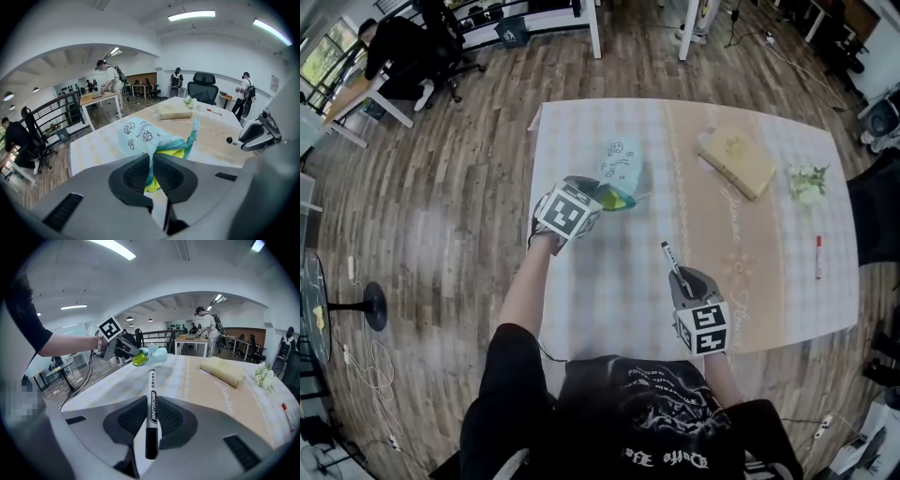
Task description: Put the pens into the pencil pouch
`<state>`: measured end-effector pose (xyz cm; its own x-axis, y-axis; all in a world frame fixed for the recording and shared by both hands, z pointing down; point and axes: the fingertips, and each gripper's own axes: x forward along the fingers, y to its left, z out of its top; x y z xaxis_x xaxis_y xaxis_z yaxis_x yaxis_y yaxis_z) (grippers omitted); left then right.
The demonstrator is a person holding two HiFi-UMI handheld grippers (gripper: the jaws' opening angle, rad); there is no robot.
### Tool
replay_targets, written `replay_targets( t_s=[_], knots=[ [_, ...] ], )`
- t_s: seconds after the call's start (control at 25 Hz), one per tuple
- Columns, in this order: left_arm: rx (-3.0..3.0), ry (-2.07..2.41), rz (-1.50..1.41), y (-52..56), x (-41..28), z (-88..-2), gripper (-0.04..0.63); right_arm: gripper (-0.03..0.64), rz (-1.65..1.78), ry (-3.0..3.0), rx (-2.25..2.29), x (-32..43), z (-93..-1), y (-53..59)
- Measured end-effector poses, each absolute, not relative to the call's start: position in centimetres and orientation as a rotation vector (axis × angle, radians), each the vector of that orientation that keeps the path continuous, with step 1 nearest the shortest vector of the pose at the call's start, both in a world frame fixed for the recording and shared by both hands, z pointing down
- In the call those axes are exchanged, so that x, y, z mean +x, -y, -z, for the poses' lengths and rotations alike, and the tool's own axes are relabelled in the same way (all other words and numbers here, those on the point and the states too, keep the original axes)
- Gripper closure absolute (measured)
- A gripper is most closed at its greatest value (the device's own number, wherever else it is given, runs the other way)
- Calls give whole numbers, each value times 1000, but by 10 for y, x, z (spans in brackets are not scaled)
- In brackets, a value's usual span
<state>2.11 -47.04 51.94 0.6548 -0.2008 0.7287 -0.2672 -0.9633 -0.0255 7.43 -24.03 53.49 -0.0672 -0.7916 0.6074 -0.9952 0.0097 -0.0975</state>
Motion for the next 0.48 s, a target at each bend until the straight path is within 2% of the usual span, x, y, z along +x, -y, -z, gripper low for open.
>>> replay_targets(
  t_s=[0.48],
  knots=[
    [2651, 566, -982, 373, 10, -483, 557, 545, -598, 1985, 1812, 74, -502, 188]
  ],
)
